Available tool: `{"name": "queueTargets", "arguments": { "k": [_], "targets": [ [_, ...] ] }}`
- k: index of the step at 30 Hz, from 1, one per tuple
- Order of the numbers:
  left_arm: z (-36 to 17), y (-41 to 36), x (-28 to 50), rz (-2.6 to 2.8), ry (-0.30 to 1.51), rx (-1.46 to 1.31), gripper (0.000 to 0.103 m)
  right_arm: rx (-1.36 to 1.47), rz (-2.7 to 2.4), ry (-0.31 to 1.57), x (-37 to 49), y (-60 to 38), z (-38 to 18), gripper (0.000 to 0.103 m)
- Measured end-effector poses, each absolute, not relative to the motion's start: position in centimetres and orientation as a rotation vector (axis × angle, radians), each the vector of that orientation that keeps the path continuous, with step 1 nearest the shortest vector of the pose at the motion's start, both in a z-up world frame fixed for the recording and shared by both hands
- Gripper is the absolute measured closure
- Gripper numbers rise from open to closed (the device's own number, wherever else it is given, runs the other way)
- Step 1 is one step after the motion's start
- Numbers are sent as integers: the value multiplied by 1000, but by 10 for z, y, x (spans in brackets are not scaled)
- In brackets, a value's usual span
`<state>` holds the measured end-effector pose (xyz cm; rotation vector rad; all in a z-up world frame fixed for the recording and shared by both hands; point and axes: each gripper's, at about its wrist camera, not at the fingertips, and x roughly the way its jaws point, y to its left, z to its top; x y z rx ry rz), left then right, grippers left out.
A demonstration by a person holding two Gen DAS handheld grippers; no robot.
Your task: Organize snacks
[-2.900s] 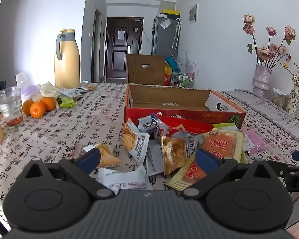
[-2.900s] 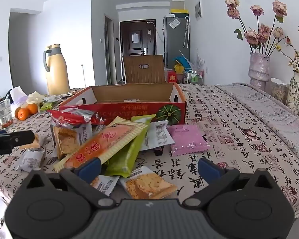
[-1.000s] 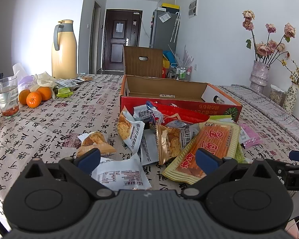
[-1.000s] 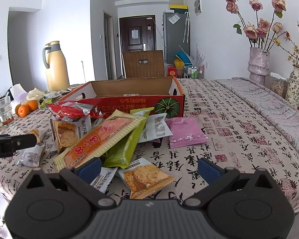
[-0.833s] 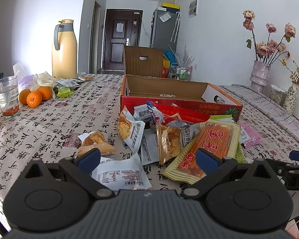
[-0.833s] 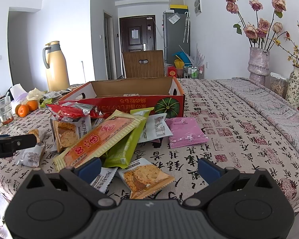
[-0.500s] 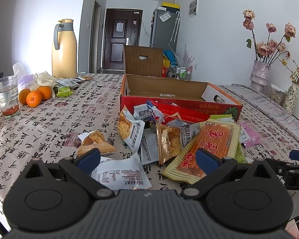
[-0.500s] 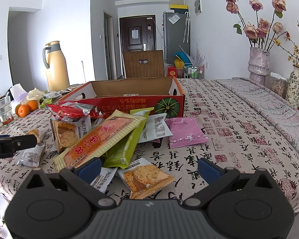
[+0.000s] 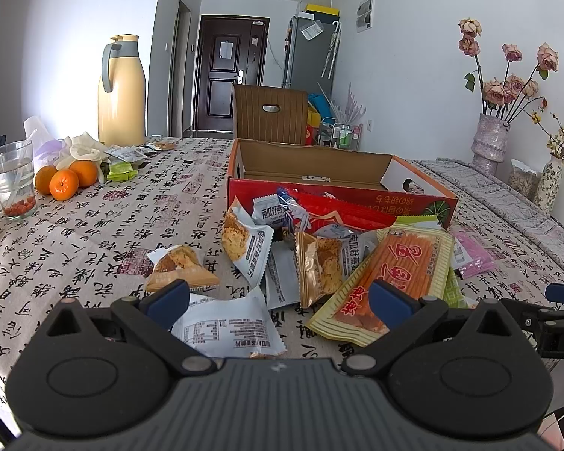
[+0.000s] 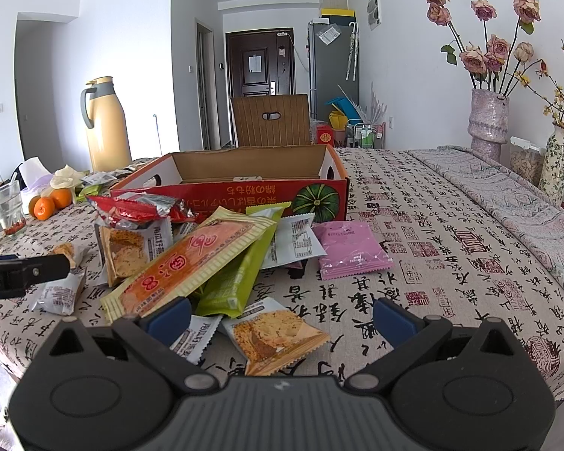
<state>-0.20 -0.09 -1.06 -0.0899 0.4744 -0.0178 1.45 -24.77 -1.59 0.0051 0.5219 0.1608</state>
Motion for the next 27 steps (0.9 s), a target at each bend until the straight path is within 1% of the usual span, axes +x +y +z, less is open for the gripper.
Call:
{"name": "queueTargets", "arguments": {
  "k": [14,24,27],
  "targets": [
    [-14,1,2,-14,495,-101,0,8,149,533,13,-254,-21,0],
    [-16,2,7,-9,512,-107,0,-81,170,593,22,-254,-32,1],
    [-17,4,8,-4,514,-110,0,-120,184,621,30,-250,-38,3]
  ]
}}
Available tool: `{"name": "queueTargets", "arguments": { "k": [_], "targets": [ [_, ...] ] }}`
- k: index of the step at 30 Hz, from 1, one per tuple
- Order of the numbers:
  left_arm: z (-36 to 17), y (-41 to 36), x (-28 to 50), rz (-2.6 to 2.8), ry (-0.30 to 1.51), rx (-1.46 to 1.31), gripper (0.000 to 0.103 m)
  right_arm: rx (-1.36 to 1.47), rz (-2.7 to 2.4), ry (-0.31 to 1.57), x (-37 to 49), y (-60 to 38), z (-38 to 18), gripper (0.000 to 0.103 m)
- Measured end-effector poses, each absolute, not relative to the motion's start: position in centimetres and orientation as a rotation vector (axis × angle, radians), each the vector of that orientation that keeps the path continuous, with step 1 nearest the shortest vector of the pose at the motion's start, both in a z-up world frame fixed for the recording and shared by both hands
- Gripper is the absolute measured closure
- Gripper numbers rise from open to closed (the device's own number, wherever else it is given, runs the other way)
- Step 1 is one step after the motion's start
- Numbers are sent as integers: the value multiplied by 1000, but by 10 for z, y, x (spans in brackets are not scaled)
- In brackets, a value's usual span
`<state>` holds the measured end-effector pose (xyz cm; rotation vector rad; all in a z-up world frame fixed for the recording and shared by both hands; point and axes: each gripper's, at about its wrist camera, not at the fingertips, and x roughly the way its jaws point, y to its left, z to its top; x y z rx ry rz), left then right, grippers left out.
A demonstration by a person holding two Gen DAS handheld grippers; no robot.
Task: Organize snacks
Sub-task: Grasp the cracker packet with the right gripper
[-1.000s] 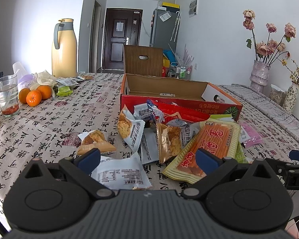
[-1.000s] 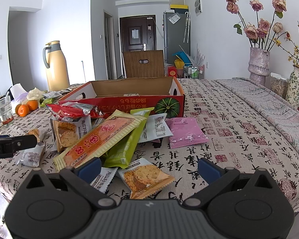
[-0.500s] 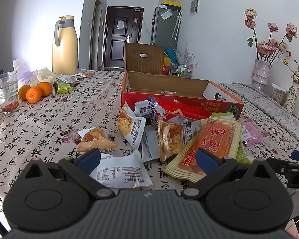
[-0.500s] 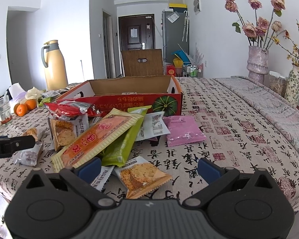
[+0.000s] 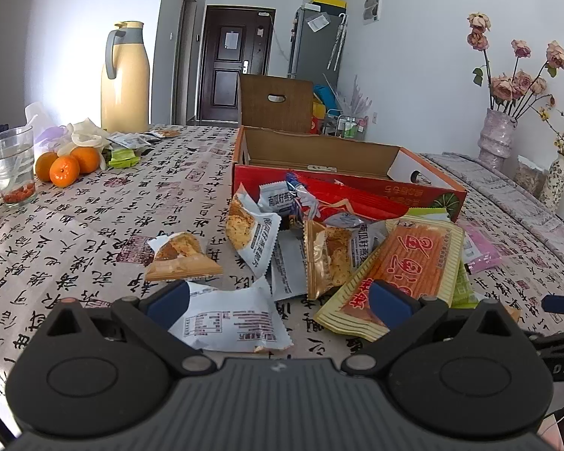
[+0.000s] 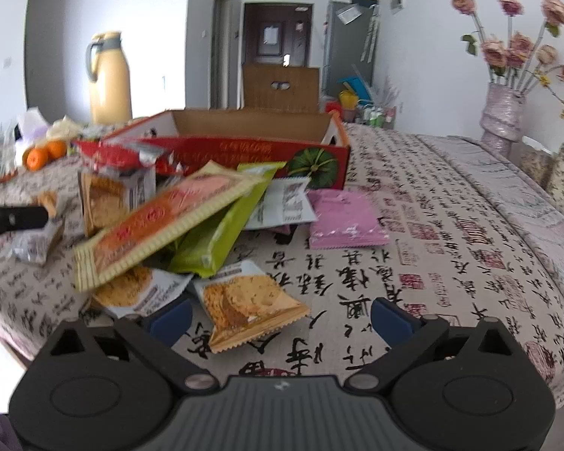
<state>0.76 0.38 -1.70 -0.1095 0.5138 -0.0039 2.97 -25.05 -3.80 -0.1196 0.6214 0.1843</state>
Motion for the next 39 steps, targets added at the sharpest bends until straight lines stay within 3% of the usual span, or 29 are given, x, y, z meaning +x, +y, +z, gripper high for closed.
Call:
{"name": "queueTargets", "arguments": {
  "k": [9,17,25,39],
  "targets": [
    [-19,6,9,2,521,-111,0,-195,234,644,55,-241,-50,12],
    [-21,8,13,8,531,-119,0,-131,403,642,63,-250,-51,48],
    [-22,9,14,11,534,-120,0,-99,347,631,55,-260,-48,64],
    [-31,19,33,97,628,-121,0,35,192,526,46,-294,-34,64]
  ]
}}
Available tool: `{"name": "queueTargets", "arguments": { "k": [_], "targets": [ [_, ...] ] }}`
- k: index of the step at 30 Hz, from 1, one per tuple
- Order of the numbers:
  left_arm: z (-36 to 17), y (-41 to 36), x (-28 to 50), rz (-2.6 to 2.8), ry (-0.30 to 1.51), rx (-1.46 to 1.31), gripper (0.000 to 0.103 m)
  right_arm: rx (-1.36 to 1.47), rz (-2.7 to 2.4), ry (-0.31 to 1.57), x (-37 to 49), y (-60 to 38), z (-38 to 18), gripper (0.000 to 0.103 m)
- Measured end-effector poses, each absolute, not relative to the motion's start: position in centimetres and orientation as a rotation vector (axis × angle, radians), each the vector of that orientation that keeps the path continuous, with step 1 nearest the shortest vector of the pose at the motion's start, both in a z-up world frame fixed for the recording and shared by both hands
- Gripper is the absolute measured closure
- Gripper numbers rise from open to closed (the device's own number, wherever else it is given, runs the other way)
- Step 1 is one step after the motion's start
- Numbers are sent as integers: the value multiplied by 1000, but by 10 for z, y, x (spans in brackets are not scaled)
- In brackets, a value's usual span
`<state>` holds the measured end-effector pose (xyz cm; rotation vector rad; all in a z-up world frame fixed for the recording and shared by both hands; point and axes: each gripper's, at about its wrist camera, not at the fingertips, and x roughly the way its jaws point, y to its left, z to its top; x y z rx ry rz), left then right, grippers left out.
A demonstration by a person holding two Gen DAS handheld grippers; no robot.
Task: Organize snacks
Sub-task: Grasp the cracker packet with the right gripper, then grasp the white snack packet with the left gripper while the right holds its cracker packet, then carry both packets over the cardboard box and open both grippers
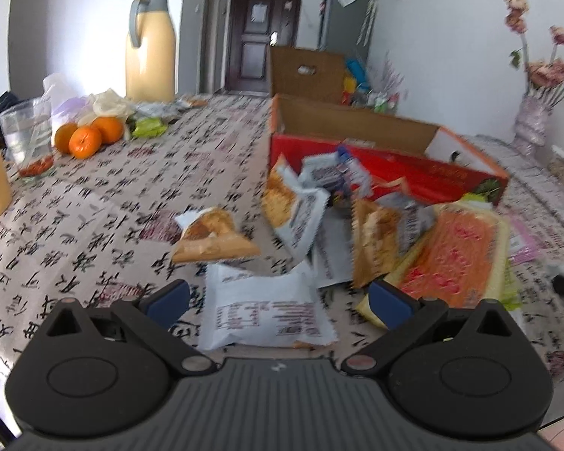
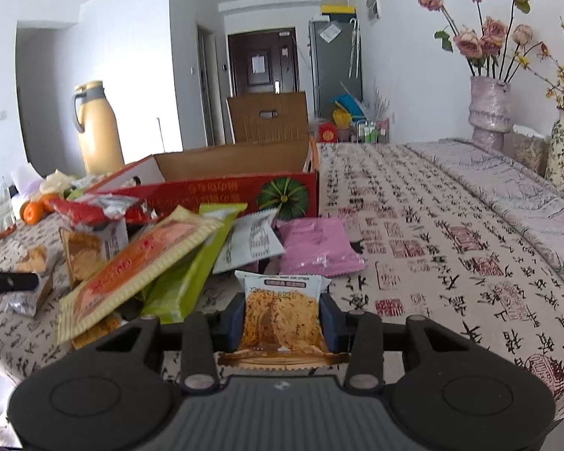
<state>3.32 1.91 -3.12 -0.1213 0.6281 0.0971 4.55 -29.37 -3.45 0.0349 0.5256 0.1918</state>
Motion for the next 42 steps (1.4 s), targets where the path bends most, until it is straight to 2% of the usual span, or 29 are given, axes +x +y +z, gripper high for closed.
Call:
{"name": "queueTargets", "arguments": {
  "k": [9,18,24,32,42],
  "targets": [
    [-44,26,49,140,682,-120,1,53,208,522,48,-287,-36,64],
    [-44,21,50,138,685,-102,32,58,230,518,44,-282,-37,63],
    [-42,20,45,131,676,-105,42,67,240,518,44,-282,-38,63],
    [-38,17,38,89,661,-111,51,65,239,511,41,-282,-35,63],
    [-17,17,29,74,595,-105,52,59,245,486,38,-279,-26,63]
  ]
}}
